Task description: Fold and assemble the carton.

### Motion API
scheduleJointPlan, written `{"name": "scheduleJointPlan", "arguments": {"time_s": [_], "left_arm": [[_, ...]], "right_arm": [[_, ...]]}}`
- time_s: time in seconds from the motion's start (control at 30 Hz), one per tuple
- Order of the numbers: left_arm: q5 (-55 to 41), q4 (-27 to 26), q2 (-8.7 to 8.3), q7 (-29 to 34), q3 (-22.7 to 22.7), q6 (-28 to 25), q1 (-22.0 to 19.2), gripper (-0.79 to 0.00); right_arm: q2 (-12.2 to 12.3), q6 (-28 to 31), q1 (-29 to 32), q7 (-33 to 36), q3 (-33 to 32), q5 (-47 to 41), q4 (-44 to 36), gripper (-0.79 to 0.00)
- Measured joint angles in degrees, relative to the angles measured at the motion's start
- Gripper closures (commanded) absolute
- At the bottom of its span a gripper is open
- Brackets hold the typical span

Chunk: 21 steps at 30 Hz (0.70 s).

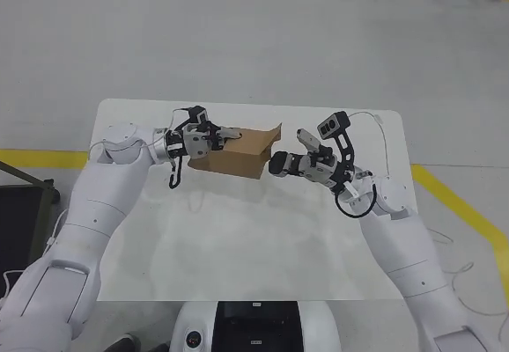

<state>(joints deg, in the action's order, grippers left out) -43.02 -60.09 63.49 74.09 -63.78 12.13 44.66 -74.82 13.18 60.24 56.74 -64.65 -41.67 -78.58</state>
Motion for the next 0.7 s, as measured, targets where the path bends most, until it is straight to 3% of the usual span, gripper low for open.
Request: {"name": "scheduleJointPlan", "arguments": {"time_s": [0.7], "left_arm": [[-1.0, -0.5, 0.26, 2.2, 1.3, 2.0, 0.1, 0.000]], "right_arm": [[-0.4, -0.2, 0.1, 2.3, 0.9, -2.5, 0.1, -0.785]]}}
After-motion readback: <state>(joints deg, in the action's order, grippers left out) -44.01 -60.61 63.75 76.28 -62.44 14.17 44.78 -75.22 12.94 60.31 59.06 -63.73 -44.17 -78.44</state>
